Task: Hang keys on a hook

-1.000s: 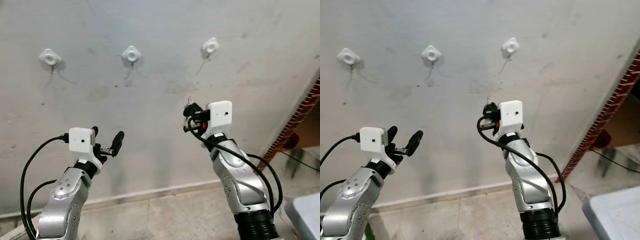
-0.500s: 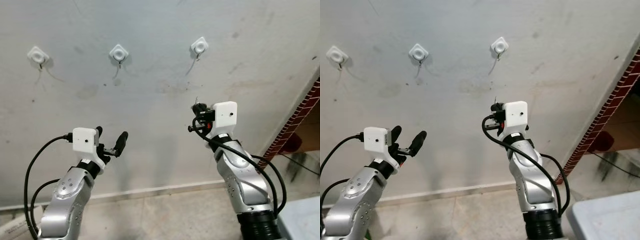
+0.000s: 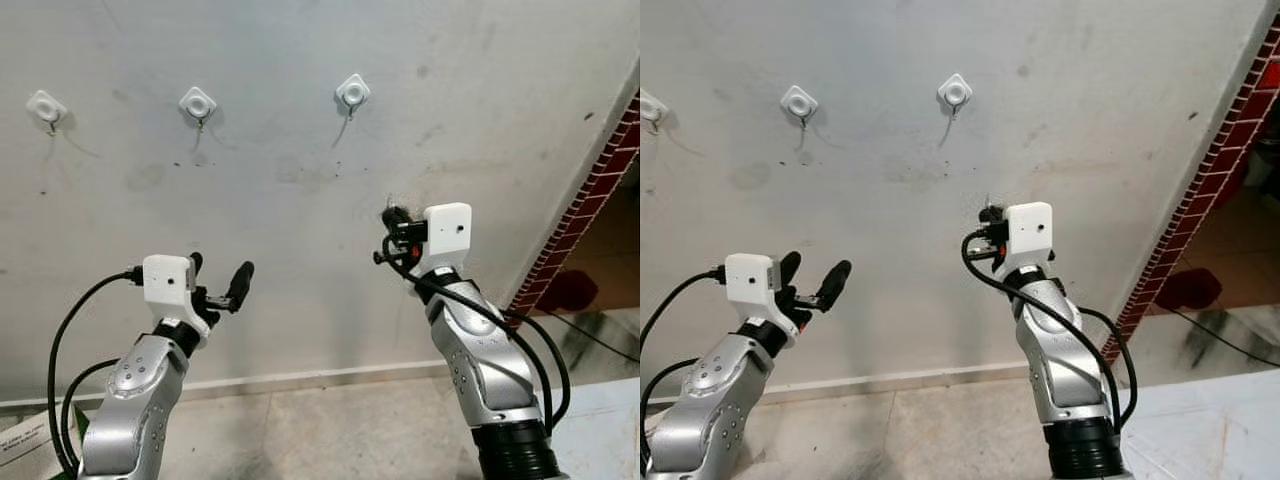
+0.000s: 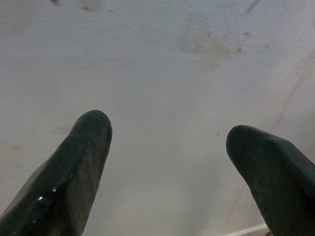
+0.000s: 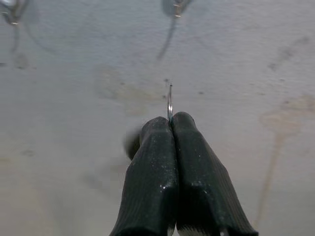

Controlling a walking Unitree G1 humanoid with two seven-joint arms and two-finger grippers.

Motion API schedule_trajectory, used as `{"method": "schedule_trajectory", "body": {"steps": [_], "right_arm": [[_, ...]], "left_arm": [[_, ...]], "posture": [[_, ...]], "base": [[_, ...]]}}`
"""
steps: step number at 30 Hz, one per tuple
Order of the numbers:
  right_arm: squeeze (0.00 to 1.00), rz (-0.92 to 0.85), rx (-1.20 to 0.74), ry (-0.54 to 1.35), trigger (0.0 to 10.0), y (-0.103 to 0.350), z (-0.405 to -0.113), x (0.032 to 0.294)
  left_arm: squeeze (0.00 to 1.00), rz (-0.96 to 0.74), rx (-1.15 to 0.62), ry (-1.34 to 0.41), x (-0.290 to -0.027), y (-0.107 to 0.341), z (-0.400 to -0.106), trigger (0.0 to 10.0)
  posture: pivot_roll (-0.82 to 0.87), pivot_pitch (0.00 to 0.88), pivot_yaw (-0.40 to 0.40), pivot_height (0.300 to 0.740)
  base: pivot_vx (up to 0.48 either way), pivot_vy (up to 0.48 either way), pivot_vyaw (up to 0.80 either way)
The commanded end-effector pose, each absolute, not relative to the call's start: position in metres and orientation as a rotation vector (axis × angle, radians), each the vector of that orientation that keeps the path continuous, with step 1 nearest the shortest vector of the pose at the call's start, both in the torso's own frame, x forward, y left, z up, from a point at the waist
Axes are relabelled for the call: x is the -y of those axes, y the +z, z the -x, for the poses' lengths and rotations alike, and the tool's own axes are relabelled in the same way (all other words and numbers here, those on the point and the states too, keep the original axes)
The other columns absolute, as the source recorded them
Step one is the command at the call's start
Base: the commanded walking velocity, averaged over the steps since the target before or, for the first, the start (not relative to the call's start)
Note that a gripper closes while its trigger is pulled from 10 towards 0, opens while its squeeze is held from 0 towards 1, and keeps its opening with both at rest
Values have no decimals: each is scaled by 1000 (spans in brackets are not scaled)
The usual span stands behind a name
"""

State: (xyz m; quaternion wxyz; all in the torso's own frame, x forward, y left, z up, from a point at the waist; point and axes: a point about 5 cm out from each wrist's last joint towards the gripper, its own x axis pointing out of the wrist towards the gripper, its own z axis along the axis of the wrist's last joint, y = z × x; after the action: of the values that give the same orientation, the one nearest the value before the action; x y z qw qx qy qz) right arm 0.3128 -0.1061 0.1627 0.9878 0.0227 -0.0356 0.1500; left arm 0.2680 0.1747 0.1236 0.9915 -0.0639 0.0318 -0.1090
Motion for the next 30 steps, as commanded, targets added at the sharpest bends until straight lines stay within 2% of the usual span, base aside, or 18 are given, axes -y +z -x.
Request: {"method": "schedule_trajectory", "body": {"steps": [1,18,30], "right_arm": [[0,-52,105,302,10000,170,-313,104],[0,-49,146,325,10000,175,-308,106],[0,43,86,320,10000,162,-265,140]], "left_arm": [[0,129,-54,-217,-178,127,-268,10000],[0,130,-40,-244,-175,130,-265,10000],[0,95,-50,-221,-178,130,-228,10000]], "posture": [[62,0,33,740],[67,0,27,740],[55,0,28,740]], "base": [[0,0,0],[0,0,0],[0,0,0]]}}
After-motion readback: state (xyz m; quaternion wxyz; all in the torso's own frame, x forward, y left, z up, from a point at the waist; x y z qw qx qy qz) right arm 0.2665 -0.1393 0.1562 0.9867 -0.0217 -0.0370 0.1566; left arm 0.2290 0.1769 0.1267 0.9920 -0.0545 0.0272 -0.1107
